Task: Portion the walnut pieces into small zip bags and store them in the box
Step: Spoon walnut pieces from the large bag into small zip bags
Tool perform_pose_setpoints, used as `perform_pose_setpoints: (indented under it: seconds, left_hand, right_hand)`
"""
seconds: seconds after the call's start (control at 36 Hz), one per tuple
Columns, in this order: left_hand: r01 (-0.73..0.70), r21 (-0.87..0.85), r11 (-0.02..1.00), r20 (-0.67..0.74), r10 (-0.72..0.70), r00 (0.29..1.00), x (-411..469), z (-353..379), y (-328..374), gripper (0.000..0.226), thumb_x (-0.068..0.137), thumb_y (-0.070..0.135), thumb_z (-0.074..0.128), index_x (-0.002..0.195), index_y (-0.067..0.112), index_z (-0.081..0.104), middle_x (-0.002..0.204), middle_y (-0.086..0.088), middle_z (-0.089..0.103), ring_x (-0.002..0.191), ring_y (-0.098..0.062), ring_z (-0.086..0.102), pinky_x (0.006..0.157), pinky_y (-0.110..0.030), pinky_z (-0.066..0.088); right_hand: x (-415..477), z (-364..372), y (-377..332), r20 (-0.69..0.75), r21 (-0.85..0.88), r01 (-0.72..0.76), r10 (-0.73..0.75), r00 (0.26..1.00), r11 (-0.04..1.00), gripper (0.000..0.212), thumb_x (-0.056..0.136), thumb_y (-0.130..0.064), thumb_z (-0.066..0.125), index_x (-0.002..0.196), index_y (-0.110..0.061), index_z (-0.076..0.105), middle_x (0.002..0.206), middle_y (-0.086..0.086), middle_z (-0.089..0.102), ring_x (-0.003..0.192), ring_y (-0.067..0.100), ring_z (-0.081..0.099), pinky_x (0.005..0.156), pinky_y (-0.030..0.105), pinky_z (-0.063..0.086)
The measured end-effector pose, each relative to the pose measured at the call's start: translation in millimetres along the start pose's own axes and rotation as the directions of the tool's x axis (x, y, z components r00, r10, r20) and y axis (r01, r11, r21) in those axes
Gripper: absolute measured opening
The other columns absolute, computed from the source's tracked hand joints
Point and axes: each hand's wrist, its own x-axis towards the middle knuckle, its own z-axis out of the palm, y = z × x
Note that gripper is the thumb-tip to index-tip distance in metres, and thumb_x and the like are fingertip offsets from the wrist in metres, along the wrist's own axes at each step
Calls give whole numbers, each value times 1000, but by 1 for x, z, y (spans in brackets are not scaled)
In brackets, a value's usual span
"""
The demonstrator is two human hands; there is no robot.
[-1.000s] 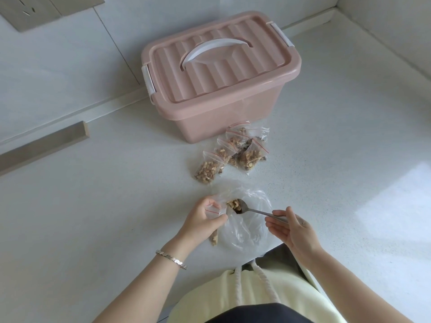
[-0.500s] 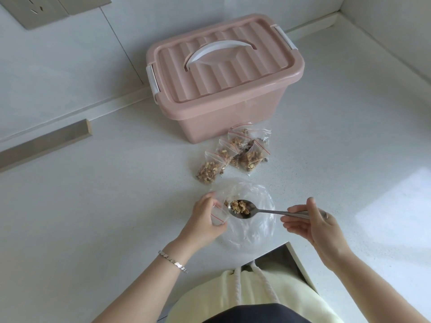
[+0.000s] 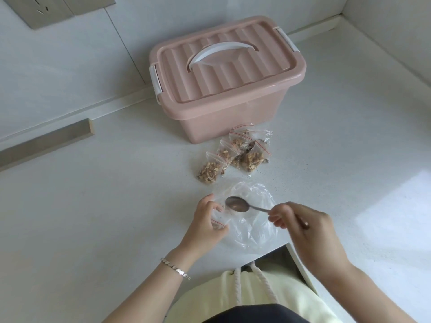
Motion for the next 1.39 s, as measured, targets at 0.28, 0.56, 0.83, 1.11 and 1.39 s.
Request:
perform_pose_setpoints:
  seconds: [0.28,0.56,0.83,1.11,1.39]
  left_hand:
    - [171,-224,959,0,-176,984,8,-3,12,28,81,11,66,101,16,47,130,15,32,82,14,47,56,-3,42]
    - [316,-385,867,31,-330,944,14,-3,19,20,79,9,67,86,23,53,99,5,56,74,1,54,63,-16,42]
    - [274,-437,857,35,-288,957,18,2,29,23,74,9,70,83,24,54,92,0,60,69,-7,58,61,-18,42]
    - [186,-161,969,-77,-200,977,15,-14,14,25,75,16,66,83,31,48,99,4,57,71,-14,58,59,-26,44]
    - [38,92,995,-17,-36,999,11,-13,-2,32,75,7,66,96,21,46,101,15,41,95,-15,55,85,-28,49]
  right_hand:
    - [4,15,32,-129,170,-353,376,918,920,35,93,-33,43,70,-18,65,61,1,68,57,13,64,63,29,53]
    - [5,39,59,-94,292,-436,479,873,852,35,96,-28,41,76,-12,65,67,5,70,63,17,67,67,30,54]
    - [7,39,76,118,600,-604,689,716,525,39,97,-29,40,83,-1,64,74,17,71,69,24,69,62,23,58]
    - [0,24,88,229,734,-590,695,681,336,42,97,-34,36,85,-2,61,70,15,70,62,19,68,57,22,57]
    - [7,4,64,92,593,-543,620,779,594,44,97,-32,36,78,-2,63,70,17,70,60,22,67,55,22,56]
